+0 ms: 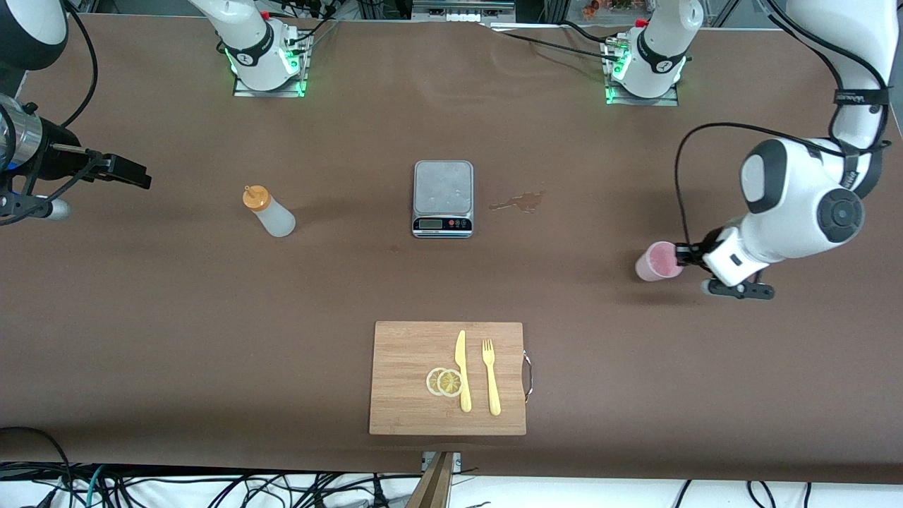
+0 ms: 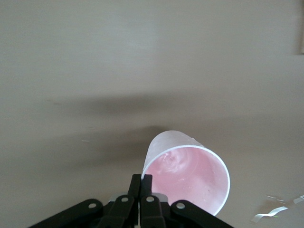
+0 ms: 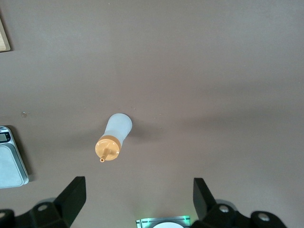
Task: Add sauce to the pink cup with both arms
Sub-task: 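Carry the pink cup with the left gripper onto the scale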
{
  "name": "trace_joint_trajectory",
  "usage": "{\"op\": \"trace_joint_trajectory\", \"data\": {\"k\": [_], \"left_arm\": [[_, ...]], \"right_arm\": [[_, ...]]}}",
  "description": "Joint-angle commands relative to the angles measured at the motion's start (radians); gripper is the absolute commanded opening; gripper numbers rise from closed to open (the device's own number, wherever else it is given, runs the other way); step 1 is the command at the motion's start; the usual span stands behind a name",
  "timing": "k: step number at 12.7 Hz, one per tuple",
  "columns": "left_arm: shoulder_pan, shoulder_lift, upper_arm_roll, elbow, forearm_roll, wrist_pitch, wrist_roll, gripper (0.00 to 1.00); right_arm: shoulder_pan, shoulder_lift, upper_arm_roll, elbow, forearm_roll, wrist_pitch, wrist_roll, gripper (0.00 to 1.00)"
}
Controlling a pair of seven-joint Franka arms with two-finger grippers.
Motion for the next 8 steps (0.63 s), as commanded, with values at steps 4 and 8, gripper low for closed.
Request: {"op": "trace_joint_trajectory", "data": {"k": [4, 8], "left_arm": [[-0.024, -0.043, -0.328, -0.009, -0.011, -0.013, -0.442, 0.00], [-0.149, -0.014, -0.433, -0.019, 0.065, 0.106, -0.751, 0.00]], "right_arm": [[-0.003, -0.005, 0.009, 0.013, 0.004, -0.016, 0.010, 1.00], [0.002, -0.005, 0.009, 0.013, 0.004, -0.015, 0.009, 1.00]]}}
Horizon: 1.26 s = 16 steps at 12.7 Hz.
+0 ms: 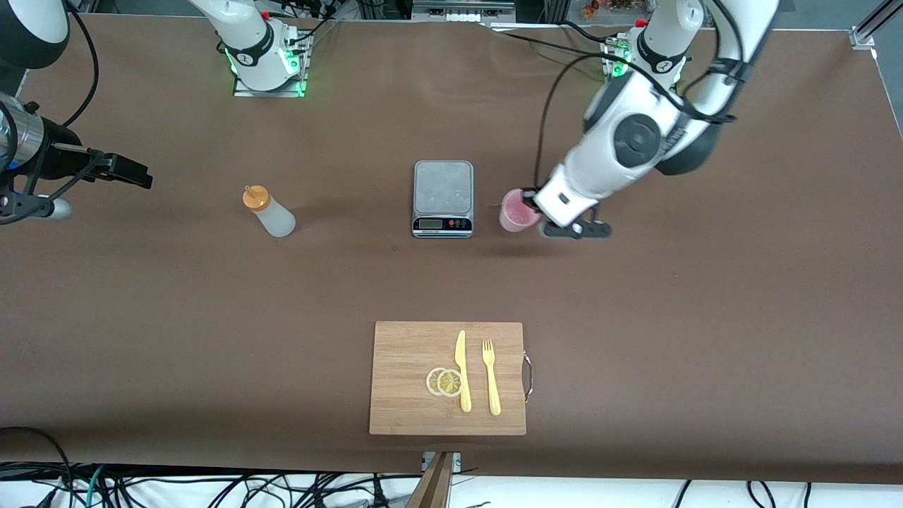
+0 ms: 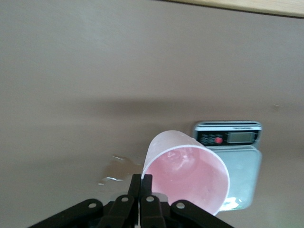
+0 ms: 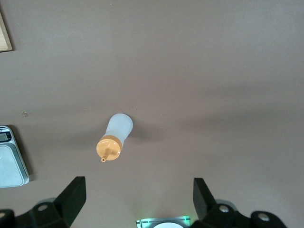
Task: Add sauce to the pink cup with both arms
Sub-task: 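Carry the pink cup with the left gripper onto the scale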
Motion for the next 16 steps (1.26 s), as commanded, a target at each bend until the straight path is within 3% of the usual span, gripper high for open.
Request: {"op": "trace_joint_trajectory", "data": {"k": [1, 6, 9, 13, 14, 15, 16], "left_arm": [[-0.106, 0.026, -0.006, -0.010, 0.093, 0.065, -0.201, 0.00], [-0.267, 0.083, -0.006, -0.013, 0.219, 0.145, -0.485, 0.00], [-0.302, 0.124, -0.006, -0.016, 0.319, 0.171, -0.597, 0.00], [-0.324, 0.149, -0.006, -0.015, 0.362, 0.177, -0.660, 0.00], [-0.324, 0.149, -0.006, -0.013, 0.362, 0.177, -0.660, 0.19], [-0.324, 0.149, -0.006, -0.012, 0.360, 0.177, -0.659, 0.53], [-0.319, 0.143, -0.003, -0.007, 0.357, 0.174, -0.651, 0.73]], "right_arm": [[0.002, -0.005, 0.005, 0.012, 0.004, -0.016, 0.010, 1.00], [0.002, -0.005, 0.004, 0.012, 0.004, -0.015, 0.009, 1.00], [0.002, -0.005, 0.004, 0.012, 0.004, -0.015, 0.010, 1.00], [0.001, -0.002, 0.001, 0.012, 0.004, -0.015, -0.008, 1.00], [0.002, -0.002, 0.002, 0.013, 0.003, -0.015, -0.005, 1.00], [0.001, -0.003, 0.002, 0.012, 0.004, -0.016, 0.004, 1.00], [0.001, -0.003, 0.001, 0.013, 0.004, -0.016, 0.001, 1.00]]}}
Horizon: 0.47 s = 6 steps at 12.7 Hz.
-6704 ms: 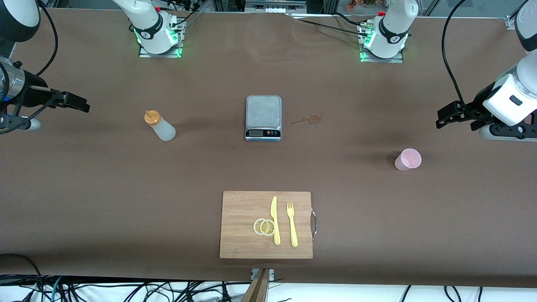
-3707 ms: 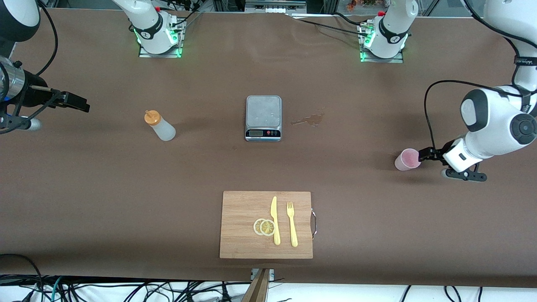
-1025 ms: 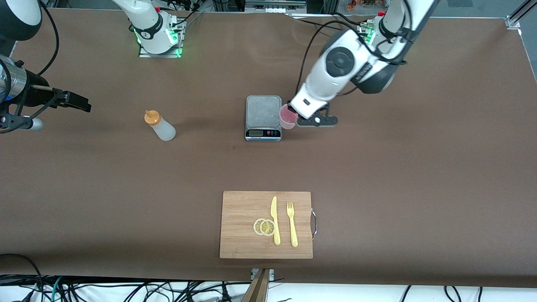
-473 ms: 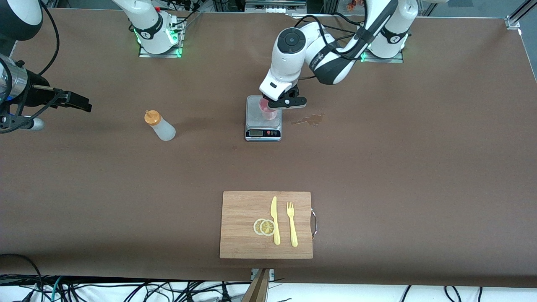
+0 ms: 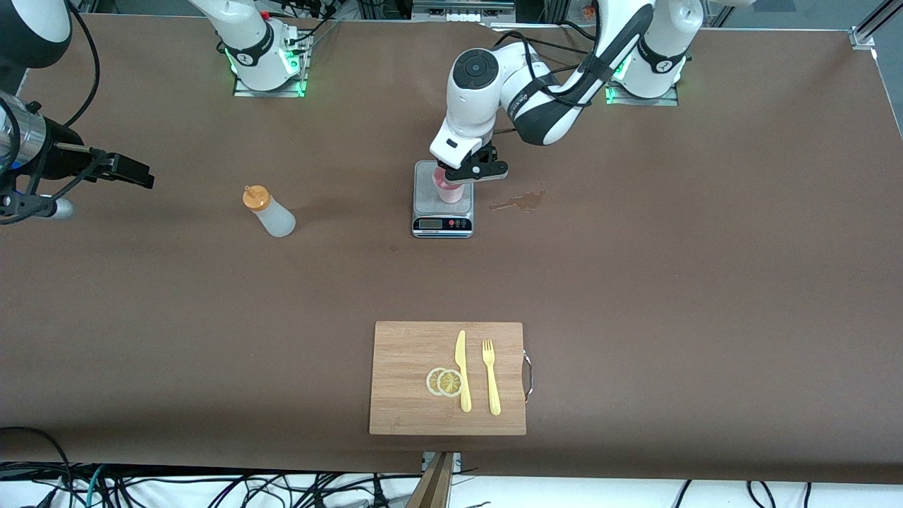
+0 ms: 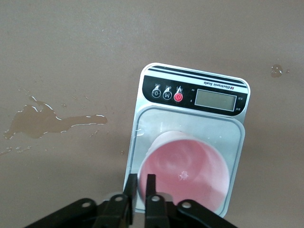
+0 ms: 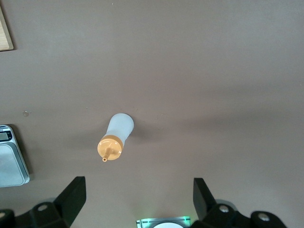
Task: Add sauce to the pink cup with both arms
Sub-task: 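Open the left gripper to release the cup on the scale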
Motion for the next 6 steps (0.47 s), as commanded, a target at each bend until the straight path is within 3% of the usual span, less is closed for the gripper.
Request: {"op": "trace_joint_trajectory", "data": {"k": [1, 4, 6], "left_arm": [[-0.001, -0.011, 0.010, 0.016, 0.013, 0.004, -0.014, 1.00], [0.040, -0.052, 0.011, 0.048, -0.001, -0.016, 0.016, 1.00], [0.095, -0.093, 0.030, 0.111, -0.135, -0.135, 0.202, 1.00]], "right_arm": [[-0.003, -0.003, -0.002, 0.013, 0.004, -0.033, 0.000, 1.00], [-0.003, 0.000, 0.000, 0.013, 0.012, -0.055, -0.001, 1.00], [-0.003, 0.001, -0.002, 0.013, 0.014, -0.055, -0.003, 1.00]]}}
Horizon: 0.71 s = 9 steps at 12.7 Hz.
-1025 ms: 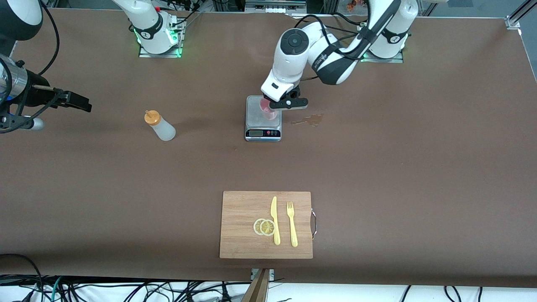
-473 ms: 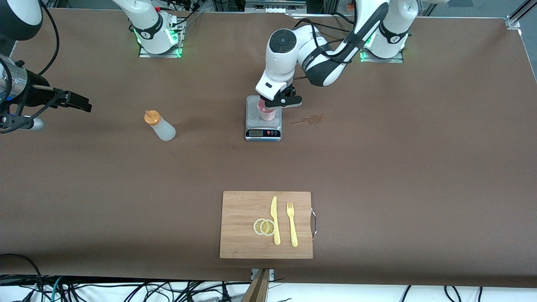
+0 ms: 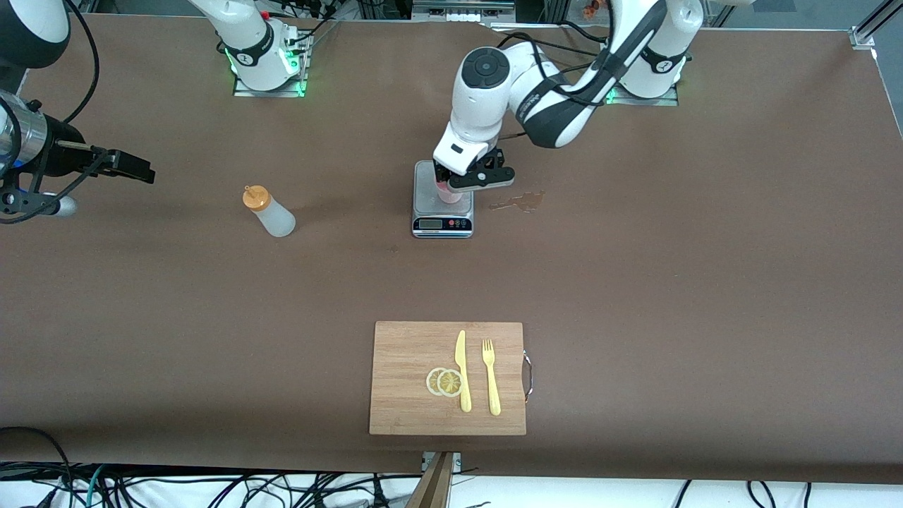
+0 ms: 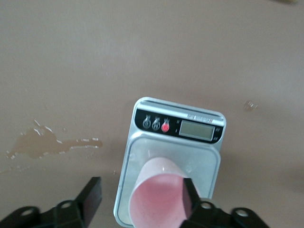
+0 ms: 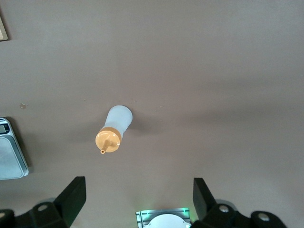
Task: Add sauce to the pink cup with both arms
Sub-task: 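Open the left gripper to release the cup on the scale, then withdraw the left gripper while the right gripper moves out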
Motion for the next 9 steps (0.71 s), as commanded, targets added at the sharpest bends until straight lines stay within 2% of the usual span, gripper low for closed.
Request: {"op": "trace_joint_trajectory", "data": {"k": [1, 3, 5, 7, 9], "left_arm": [[0.053, -0.062, 0.071, 0.124, -0.147, -0.221, 0.261, 1.00], [0.056, -0.062, 0.174, 0.267, -0.165, -0.420, 0.423, 1.00], [0.107, -0.068, 0.243, 0.355, -0.166, -0.544, 0.576, 1.00], [0.154, -0.111, 0.305, 0.378, -0.166, -0.600, 0.742, 1.00], [0.200, -0.148, 0.356, 0.380, -0.166, -0.632, 0.846, 1.00]], "right_arm": [[-0.003, 0.000, 0.002, 0.013, 0.012, -0.021, -0.004, 1.00], [-0.001, 0.006, 0.004, 0.011, 0.012, -0.022, -0.045, 1.00], [-0.003, 0.006, 0.004, 0.004, 0.014, -0.022, -0.195, 1.00], [-0.007, 0.006, -0.002, 0.000, 0.014, -0.039, -0.358, 1.00], [-0.021, 0.012, -0.019, -0.010, 0.064, -0.067, -0.509, 1.00]]}}
